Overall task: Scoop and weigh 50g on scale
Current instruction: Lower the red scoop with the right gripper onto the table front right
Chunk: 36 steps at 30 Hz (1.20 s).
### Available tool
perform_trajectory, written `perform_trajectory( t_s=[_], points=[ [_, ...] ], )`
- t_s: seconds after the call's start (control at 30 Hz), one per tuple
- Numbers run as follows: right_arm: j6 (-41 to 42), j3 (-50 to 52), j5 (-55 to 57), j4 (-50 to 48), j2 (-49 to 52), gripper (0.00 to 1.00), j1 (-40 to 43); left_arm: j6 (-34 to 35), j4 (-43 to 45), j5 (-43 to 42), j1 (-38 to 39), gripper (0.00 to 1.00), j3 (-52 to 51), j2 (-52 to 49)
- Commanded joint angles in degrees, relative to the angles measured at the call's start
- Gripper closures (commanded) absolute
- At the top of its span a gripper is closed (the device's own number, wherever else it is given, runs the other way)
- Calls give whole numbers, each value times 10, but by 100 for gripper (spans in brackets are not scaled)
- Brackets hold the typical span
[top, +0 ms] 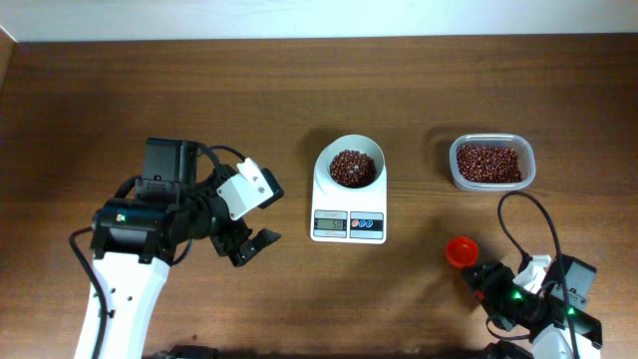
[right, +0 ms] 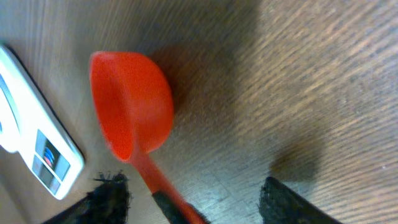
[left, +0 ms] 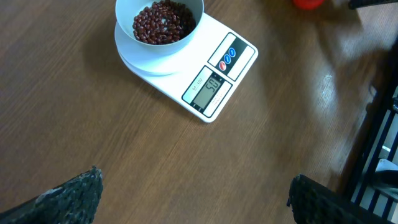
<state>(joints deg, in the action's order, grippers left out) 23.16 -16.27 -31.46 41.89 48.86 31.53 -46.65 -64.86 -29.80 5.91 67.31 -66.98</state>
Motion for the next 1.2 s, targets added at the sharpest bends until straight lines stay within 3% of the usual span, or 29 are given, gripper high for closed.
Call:
perform_trajectory(
  t_s=[0.0,0.1,0.37,0.67,0.8,0.83,0.87,0.9,0.93,1.17],
  points=[
    [-15,2,5,-11,2,19,4,3,1,-2,-3,1,11,0],
    [-56,2,-44,-14,2,0,4,3,1,-2,-3,1,11,0],
    [-77,-18,-105,-16,2,1,4,3,1,-2,-3,1,11,0],
    [-77,-127,-117,-16,2,1,4,3,1,-2,-3,1,11,0],
    [-78,-135,-183,-12,2,1,4,3,1,-2,-3,1,11,0],
    [-80,-135,-178,-4,2,20,4,3,1,-2,-3,1,11,0],
    [-85,-135,-162,5,2,51,4,3,1,-2,-3,1,11,0],
    [-86,-135,-134,18,4,68,4,3,1,-2,-3,1,11,0],
    [-86,-135,-116,25,6,78,4,3,1,-2,-3,1,11,0],
    [-95,-124,-62,38,41,93,4,3,1,-2,-3,1,11,0]
  ],
)
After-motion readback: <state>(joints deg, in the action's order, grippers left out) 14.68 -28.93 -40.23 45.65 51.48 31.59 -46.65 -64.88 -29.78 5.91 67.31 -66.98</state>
